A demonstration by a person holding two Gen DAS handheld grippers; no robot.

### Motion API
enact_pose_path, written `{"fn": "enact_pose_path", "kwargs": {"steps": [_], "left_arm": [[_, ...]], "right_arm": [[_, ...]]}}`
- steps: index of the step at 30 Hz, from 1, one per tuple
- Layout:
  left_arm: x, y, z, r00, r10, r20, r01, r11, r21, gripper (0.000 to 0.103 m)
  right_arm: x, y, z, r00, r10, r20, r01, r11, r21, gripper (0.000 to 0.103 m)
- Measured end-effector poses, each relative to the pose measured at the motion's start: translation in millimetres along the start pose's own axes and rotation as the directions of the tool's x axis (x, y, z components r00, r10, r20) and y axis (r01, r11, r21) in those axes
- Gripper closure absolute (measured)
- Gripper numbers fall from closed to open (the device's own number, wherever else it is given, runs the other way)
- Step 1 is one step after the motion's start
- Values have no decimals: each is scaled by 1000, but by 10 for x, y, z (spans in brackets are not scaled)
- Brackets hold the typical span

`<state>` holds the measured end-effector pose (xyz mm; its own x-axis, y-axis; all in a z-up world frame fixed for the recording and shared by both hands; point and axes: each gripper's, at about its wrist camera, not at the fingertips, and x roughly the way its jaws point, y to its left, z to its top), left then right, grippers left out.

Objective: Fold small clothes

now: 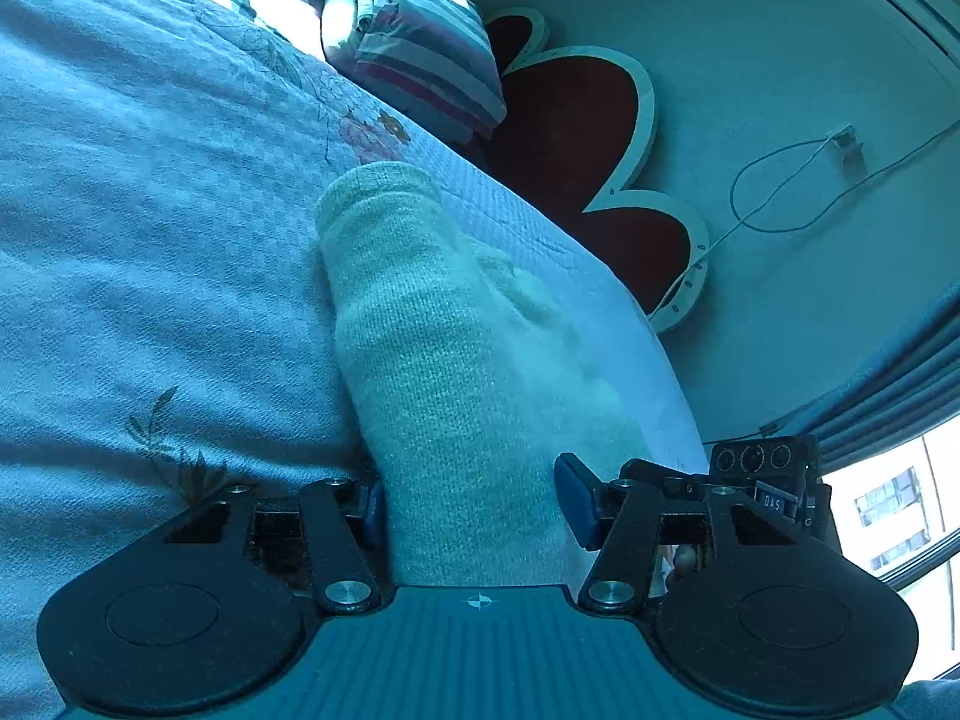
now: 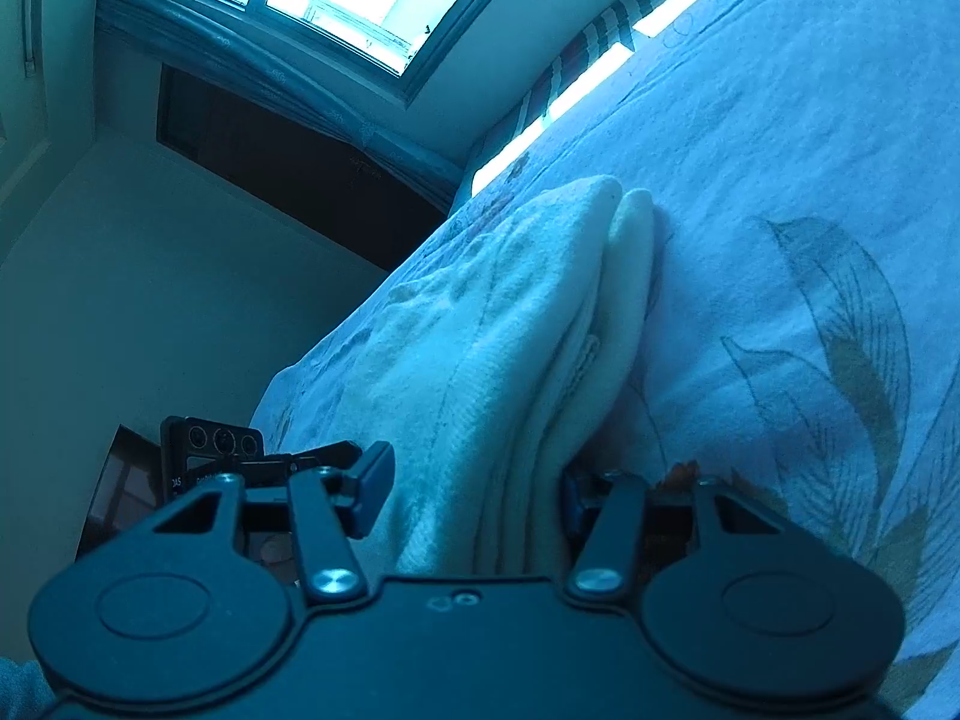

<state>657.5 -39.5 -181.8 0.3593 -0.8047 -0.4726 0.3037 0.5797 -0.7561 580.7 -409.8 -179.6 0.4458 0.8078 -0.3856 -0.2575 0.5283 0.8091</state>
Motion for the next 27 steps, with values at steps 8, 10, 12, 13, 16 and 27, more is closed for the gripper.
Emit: {"fn": "enact_pose_path", "kwargs": {"steps": [8, 10, 12, 13, 16, 27], "left_arm": [[-56, -305, -105, 986, 133, 97, -142, 986, 90, 67], [-160, -463, -127, 981, 139, 134, -156, 979, 130, 69], [-345, -669, -160, 975, 134, 176, -167, 969, 184, 69], [-461, -771, -181, 973, 120, 199, -160, 967, 197, 69], [-855, -1073, -300, 963, 78, 259, -143, 960, 242, 70], [-2318, -1973, -898, 927, -3, 374, -142, 923, 359, 69]], "right_arm": [[49, 142, 15, 996, -91, 0, 91, 995, -42, 68], [16, 326, -16, 993, -114, 21, 116, 988, -99, 73], [-62, 528, -49, 991, -124, 46, 129, 981, -146, 73], [-122, 666, -79, 990, -122, 64, 132, 975, -178, 73], [-345, 1048, -189, 988, -105, 113, 130, 961, -246, 73], [-964, 2537, -854, 975, -24, 221, 117, 900, -420, 73]]}}
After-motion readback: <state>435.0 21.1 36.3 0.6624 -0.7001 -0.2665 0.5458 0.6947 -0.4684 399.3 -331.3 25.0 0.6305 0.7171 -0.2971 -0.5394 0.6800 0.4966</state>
